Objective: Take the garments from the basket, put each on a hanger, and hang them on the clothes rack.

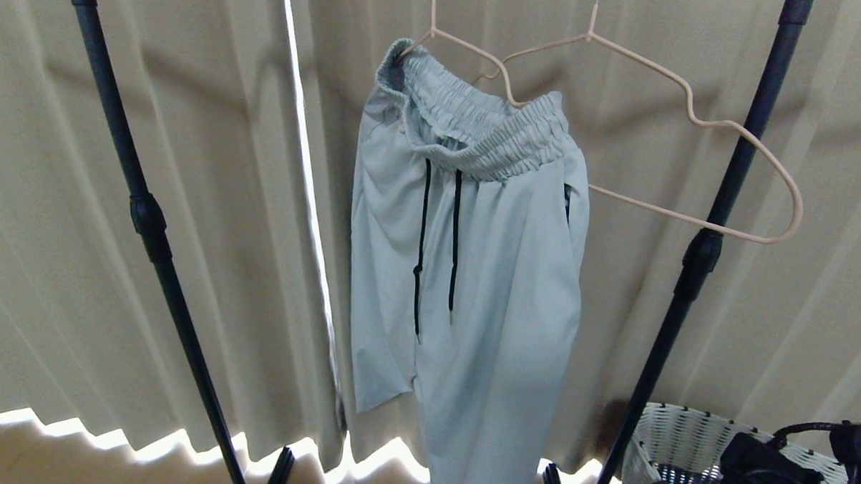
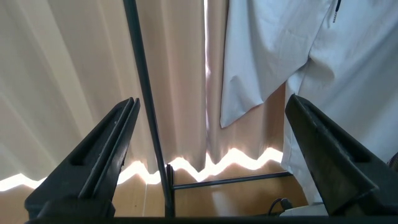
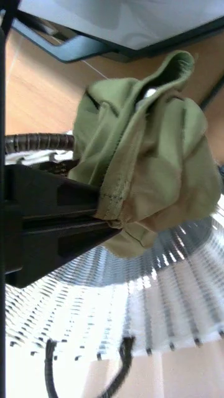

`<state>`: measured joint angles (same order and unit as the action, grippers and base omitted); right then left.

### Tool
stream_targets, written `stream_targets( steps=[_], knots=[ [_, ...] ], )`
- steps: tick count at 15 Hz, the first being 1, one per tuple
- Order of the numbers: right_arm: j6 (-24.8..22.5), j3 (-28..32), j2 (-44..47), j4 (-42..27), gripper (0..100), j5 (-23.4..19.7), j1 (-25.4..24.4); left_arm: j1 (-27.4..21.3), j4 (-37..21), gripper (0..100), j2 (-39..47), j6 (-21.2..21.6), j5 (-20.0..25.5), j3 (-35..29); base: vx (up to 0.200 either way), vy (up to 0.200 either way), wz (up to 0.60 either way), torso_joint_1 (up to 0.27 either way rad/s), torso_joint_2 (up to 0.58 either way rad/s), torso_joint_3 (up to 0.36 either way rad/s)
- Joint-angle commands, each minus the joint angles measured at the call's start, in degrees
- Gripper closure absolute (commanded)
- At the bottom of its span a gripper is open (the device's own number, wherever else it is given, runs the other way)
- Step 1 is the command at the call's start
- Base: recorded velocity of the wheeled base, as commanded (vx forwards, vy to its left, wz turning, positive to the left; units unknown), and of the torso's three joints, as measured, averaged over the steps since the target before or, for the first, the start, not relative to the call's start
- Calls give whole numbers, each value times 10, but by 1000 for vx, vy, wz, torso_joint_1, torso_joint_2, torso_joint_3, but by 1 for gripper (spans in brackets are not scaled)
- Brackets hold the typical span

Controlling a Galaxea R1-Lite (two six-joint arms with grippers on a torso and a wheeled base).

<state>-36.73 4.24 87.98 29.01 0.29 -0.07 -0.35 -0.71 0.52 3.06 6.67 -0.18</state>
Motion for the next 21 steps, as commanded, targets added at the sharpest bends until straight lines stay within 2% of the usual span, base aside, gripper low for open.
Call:
stream_targets(
  steps=[1,4,9,12,20,21],
  knots=[
    [21,-1,-70,19,100,-1,-1,0,0,0,1,0,0,0,0,0,0,0,0,0],
    [47,42,-200,17,100,1,-1,0,-1,0,1,1,1,0,0,0,0,0,0,0],
    [52,53,-298,17,100,0,-4,0,-1,0,1,1,1,0,-160,0,0,7,1,0],
    [59,48,-321,14,100,1,-4,0,-1,0,1,1,2,0,-200,0,0,-2,2,4],
    [59,38,-311,13,100,-2,-11,0,-1,0,1,3,2,0,-200,0,0,3,3,2],
    [59,40,-303,15,100,-2,-16,0,-1,0,1,2,2,0,0,0,0,0,0,0]
  ],
)
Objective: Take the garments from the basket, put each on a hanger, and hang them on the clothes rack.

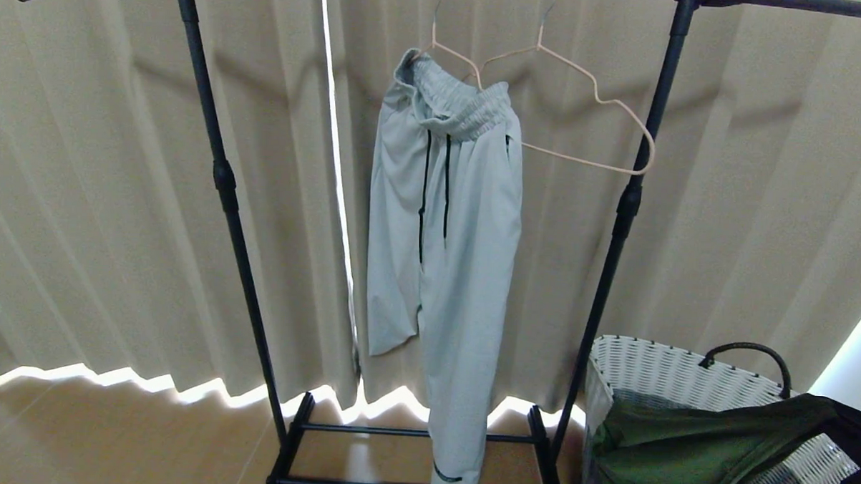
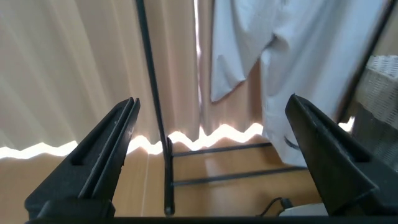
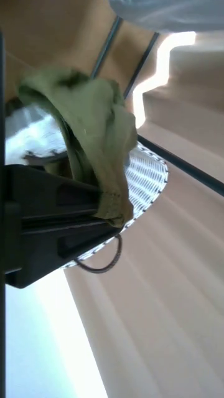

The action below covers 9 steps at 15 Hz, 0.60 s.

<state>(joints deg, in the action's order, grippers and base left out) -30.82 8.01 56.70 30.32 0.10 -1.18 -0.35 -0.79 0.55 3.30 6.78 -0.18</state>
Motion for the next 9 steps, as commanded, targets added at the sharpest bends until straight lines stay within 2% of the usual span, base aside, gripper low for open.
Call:
stream_targets(
  steps=[1,3,5,7,9],
  knots=[
    [0,10,25,2,100,0,-20,0,0,0,1,-1,-2,0,0,0,0,0,0,0],
    [2,26,55,4,100,-1,-51,0,1,0,0,-11,-4,0,0,0,0,0,0,0],
    [28,49,78,4,100,0,-102,1,0,0,1,16,-2,0,0,0,0,0,0,0],
    [64,98,112,3,100,1,-174,1,1,0,1,44,1,1,0,0,0,0,0,0],
    [86,143,141,3,100,0,-211,1,3,0,1,63,26,-2,0,0,0,0,0,0]
  ],
)
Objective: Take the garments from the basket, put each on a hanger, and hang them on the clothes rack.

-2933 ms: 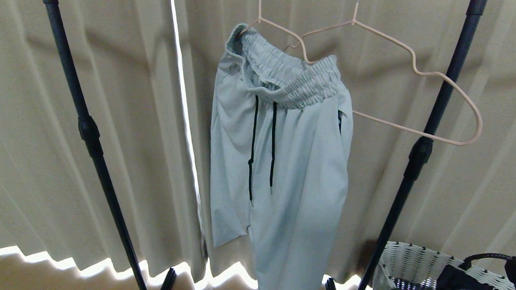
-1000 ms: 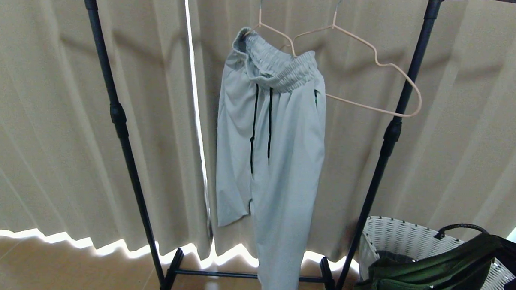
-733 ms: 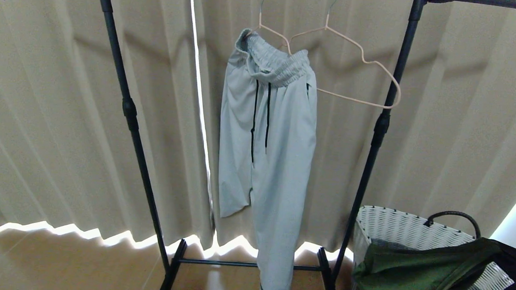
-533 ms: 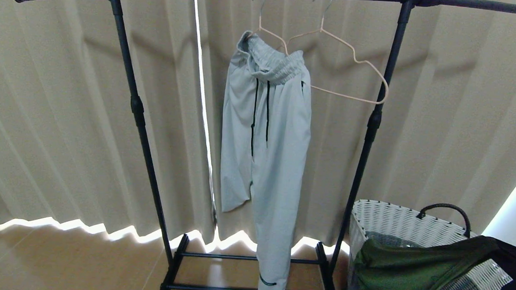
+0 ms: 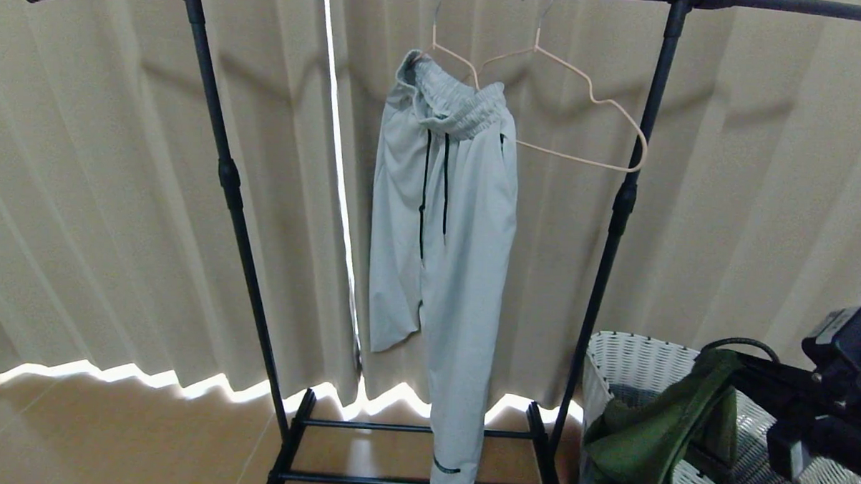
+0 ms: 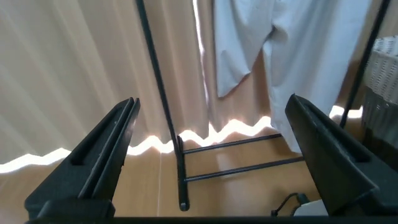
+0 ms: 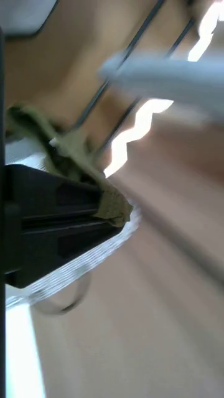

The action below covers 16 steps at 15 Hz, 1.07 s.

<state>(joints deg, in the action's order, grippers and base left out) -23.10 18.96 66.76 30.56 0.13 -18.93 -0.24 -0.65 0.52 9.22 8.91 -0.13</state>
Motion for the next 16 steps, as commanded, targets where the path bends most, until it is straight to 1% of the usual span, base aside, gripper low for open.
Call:
stream_targets(
  steps=[1,2,3,4,5,6,7,8,9,10,11,12,13,14,15,16],
  knots=[
    [30,57,58,3,100,-1,-53,-1,6,0,1,17,33,-16,0,0,0,0,0,0],
    [46,72,67,6,100,-1,-66,-1,4,0,4,19,51,-32,0,0,0,0,0,0],
    [75,106,82,6,100,-1,-90,-4,3,0,40,27,79,-71,0,0,0,0,0,0],
    [90,127,91,2,100,-5,-101,-4,5,0,98,36,94,-107,0,0,0,0,0,0],
    [93,140,99,1,100,-7,-104,-4,6,0,141,38,100,-133,0,0,0,0,0,0],
    [95,167,112,2,100,-10,-112,-5,8,0,228,38,107,-190,0,0,0,0,0,0],
    [97,185,119,2,100,-13,-118,-8,11,0,287,38,108,-225,0,0,0,0,0,0],
    [98,194,122,2,100,-15,-121,-15,15,0,315,37,108,-239,0,0,0,0,0,0],
    [100,214,132,0,100,-22,-135,-51,40,0,390,31,107,-275,0,0,0,0,0,0],
    [100,218,137,0,100,-23,-143,-68,52,0,412,28,107,-283,0,0,0,0,0,0],
    [101,228,147,6,100,-24,-163,-120,88,0,472,17,103,-303,0,0,0,0,0,0],
    [101,231,152,7,100,-24,-170,-142,101,0,495,14,102,-307,0,0,0,0,0,0],
    [101,244,160,7,100,-24,-182,-187,133,0,546,10,88,-313,0,0,0,0,0,0],
    [102,252,167,7,100,-24,-184,-221,158,0,578,4,73,-313,0,0,0,0,0,0],
    [103,256,169,7,100,-25,-184,-244,174,0,597,-5,66,-313,0,0,0,0,0,0],
    [104,262,173,8,100,-30,-185,-305,212,0,644,-37,42,-313,0,0,0,0,0,0]
  ],
)
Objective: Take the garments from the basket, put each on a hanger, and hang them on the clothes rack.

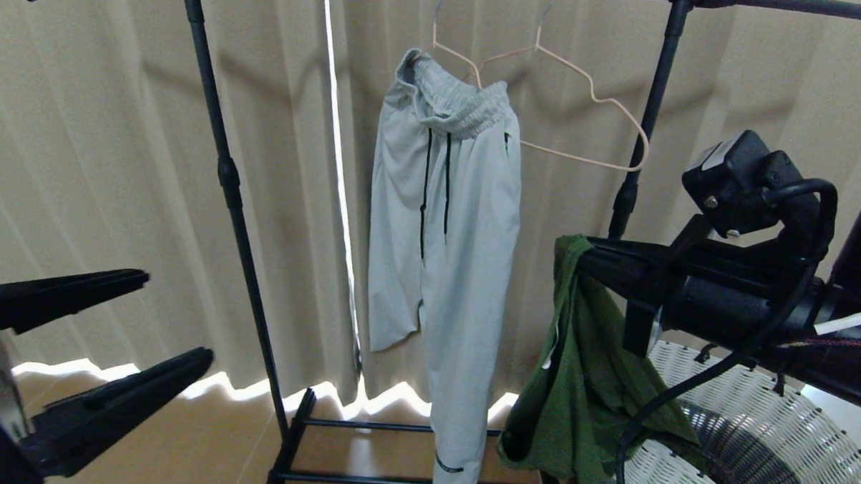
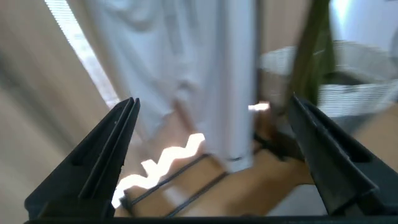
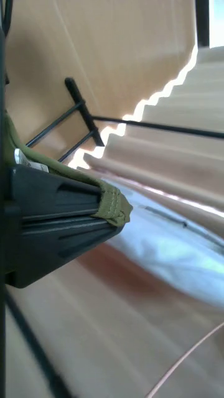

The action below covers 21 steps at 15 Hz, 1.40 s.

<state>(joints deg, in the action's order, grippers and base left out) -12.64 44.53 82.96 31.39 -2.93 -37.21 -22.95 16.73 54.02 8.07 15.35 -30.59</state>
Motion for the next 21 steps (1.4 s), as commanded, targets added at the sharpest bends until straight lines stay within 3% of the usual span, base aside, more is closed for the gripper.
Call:
stream_targets(
  steps=[1,5,7,11,13,18,21],
  knots=[
    [3,7,11,3,100,-9,-2,-118,62,0,144,-48,-44,-9,0,0,0,0,0,0],
    [9,6,3,8,100,-16,-2,-234,131,0,265,-104,-96,-7,0,0,0,0,0,0],
    [9,2,-8,18,100,-27,-10,-249,152,0,303,-119,-96,-8,0,0,0,0,0,0],
    [9,-2,-27,21,100,-33,-15,-287,285,0,436,-136,-97,-20,0,0,0,0,0,0],
    [9,-5,-31,22,100,-34,-15,-290,314,0,473,-136,-102,-42,0,0,0,0,0,0],
    [9,-7,-32,22,100,-48,-15,-281,315,0,535,-137,-107,-97,0,0,0,0,0,0],
    [9,-9,-39,22,100,-52,-15,-247,318,0,554,-133,-107,-102,0,0,0,0,0,0]
  ],
)
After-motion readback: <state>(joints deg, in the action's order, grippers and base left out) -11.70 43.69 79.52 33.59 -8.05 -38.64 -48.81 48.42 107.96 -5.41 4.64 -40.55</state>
